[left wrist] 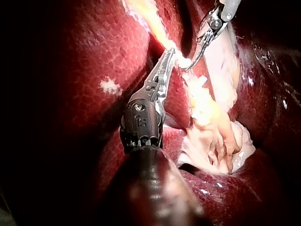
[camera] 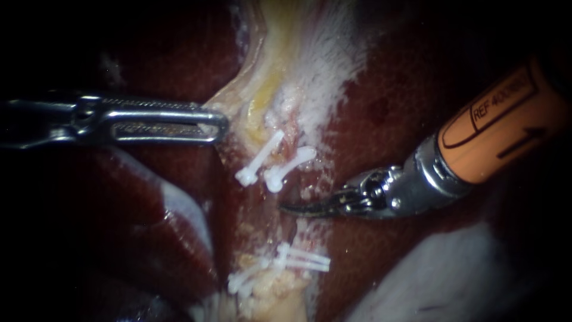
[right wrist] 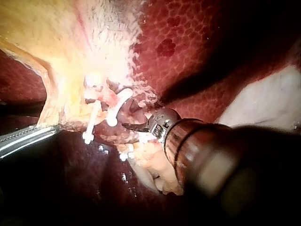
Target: Go back from the cut right tube
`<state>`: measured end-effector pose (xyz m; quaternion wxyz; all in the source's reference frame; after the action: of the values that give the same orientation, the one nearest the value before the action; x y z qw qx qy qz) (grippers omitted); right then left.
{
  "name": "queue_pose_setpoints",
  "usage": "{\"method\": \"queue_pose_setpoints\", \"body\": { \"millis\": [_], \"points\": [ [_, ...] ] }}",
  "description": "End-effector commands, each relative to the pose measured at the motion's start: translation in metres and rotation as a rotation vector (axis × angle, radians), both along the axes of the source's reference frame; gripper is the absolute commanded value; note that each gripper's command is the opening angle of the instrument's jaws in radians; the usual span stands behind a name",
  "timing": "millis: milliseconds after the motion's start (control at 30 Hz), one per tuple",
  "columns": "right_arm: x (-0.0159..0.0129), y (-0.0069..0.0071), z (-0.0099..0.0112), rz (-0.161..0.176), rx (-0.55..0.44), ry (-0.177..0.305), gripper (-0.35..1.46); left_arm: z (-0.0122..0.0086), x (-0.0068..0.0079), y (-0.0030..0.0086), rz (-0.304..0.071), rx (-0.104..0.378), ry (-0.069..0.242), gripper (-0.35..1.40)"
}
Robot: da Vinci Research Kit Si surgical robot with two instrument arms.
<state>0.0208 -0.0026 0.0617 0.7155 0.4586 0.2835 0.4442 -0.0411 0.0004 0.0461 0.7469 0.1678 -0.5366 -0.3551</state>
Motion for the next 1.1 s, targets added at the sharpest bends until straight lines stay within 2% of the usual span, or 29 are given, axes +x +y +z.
{"method": "queue_pose_setpoints", "body": {
  "millis": [33,300,500,733,867,1100],
  "points": [
    [0.0,0.0,0.0,0.001,0.001,0.003,-0.35,0.0,0.0,0.0,0.0,0.0,0.0,-0.23],
    [0.0001,-0.0001,-0.0001,0.012,0.007,0.023,-0.33,0.0,0.0,0.0,0.0,-0.001,0.0,-0.23],
    [0.0002,-0.0001,0.0,0.013,0.007,0.026,0.2,0.0,0.0,-0.0001,0.0,-0.001,0.0,-0.23],
    [0.0002,-0.0002,0.0001,0.017,0.009,0.034,0.32,0.0001,0.0,-0.0001,0.0,-0.001,0.0,-0.23],
    [0.0003,-0.0002,0.0001,0.021,0.015,0.036,0.52,0.0001,0.0,-0.0001,0.0,-0.001,0.0,-0.23],
    [0.0002,-0.0002,0.0001,0.019,0.01,0.039,0.71,0.0001,0.0,-0.0002,0.0,-0.002,0.0,-0.23]
  ]
}}
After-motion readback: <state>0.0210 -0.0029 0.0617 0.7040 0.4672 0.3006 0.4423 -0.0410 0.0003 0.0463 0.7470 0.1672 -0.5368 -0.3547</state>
